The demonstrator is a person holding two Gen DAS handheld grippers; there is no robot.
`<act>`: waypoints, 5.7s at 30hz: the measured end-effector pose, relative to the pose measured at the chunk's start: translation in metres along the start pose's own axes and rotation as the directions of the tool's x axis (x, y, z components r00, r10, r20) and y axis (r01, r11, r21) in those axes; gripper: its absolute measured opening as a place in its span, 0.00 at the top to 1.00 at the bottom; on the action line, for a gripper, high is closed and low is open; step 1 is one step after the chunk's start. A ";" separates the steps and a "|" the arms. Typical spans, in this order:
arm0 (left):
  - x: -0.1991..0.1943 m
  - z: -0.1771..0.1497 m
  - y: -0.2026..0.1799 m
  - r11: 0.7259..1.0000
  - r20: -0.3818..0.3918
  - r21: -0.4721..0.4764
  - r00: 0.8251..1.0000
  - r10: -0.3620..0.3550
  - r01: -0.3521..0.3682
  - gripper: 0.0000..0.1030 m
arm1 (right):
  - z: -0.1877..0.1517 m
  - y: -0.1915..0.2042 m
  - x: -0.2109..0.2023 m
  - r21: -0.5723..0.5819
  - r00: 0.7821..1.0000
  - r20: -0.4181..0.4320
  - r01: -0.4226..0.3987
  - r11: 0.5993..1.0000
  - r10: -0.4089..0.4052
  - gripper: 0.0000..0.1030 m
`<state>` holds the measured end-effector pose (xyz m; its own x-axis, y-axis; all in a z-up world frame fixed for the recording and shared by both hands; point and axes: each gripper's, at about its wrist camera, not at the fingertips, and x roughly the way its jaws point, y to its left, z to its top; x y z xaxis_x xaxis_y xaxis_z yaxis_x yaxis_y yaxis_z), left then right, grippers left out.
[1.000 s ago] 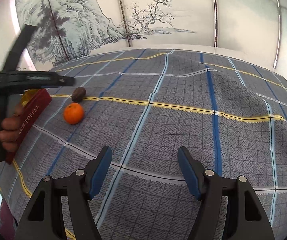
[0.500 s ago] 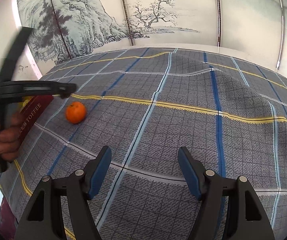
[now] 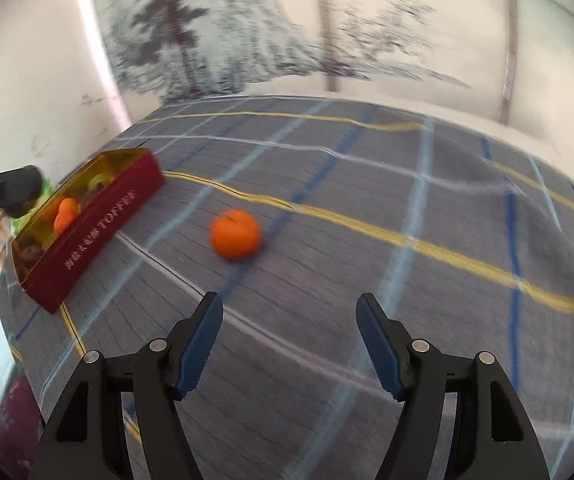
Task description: Organize fruits
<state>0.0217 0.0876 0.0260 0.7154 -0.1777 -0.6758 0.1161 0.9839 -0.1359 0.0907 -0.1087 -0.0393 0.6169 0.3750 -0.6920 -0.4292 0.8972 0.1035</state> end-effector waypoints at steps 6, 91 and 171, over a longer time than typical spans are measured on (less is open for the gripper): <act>-0.026 -0.013 0.030 0.997 0.014 -0.046 0.998 0.055 -0.054 0.67 | 0.024 0.023 0.035 -0.073 1.000 -0.028 -0.015 0.997 0.013 0.32; -0.036 -0.020 0.125 0.933 0.157 -0.216 0.933 0.324 -0.288 0.11 | 0.011 -0.006 0.041 0.100 0.992 -0.063 0.111 0.989 -0.105 0.63; -0.156 -0.074 0.104 0.859 0.332 -0.221 0.793 0.511 -0.461 0.00 | 0.018 0.220 -0.113 -0.177 0.899 0.429 0.175 0.968 -0.084 0.03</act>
<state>-0.1291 0.2160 0.0634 0.8551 0.3680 -0.3652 -0.3826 0.9233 0.0344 -0.0620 0.0507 0.0745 0.8742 0.3615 -0.3241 -0.4242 0.8935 -0.1475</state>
